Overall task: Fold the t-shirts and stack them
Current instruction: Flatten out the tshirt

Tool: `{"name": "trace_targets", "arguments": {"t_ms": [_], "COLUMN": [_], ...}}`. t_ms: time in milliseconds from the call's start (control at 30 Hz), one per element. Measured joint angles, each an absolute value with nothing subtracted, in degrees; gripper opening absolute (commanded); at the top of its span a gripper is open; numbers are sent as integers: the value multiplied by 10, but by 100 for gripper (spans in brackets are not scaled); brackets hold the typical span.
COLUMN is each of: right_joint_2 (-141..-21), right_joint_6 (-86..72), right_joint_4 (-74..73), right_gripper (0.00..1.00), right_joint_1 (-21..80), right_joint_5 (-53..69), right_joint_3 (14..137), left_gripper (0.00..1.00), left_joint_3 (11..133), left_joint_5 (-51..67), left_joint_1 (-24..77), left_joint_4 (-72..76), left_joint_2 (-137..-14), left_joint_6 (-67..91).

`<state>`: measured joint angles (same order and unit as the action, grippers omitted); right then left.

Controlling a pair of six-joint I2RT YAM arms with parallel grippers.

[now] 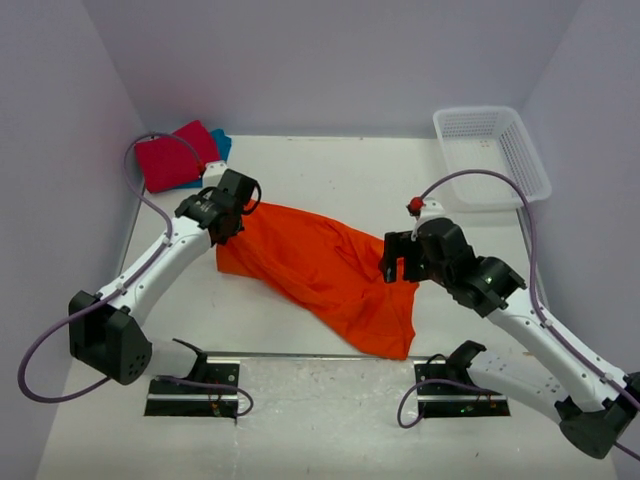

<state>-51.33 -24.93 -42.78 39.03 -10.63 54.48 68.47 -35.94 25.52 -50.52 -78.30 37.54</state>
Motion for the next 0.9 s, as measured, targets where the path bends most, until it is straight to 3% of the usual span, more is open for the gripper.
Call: {"name": "trace_targets", "arguments": {"t_ms": [133,400,900], "right_joint_2": [-518,-608,-772], "right_joint_6": [-259,-317,-369], "right_joint_4": [-415,-354,-309], "right_gripper": [75,43,38], "right_joint_1": [395,417,390], "right_joint_5": [-82,-67,-98], "right_joint_3": [506,408,408], "left_gripper": [0,0,0], "left_joint_3": [666,644,637], "left_joint_5": [-349,-321,-308], "left_joint_1": [234,230,230], "left_joint_4": [-483,-473,-472], "left_joint_2": [-783,-776,-730], "left_joint_6": [359,343,326]}}
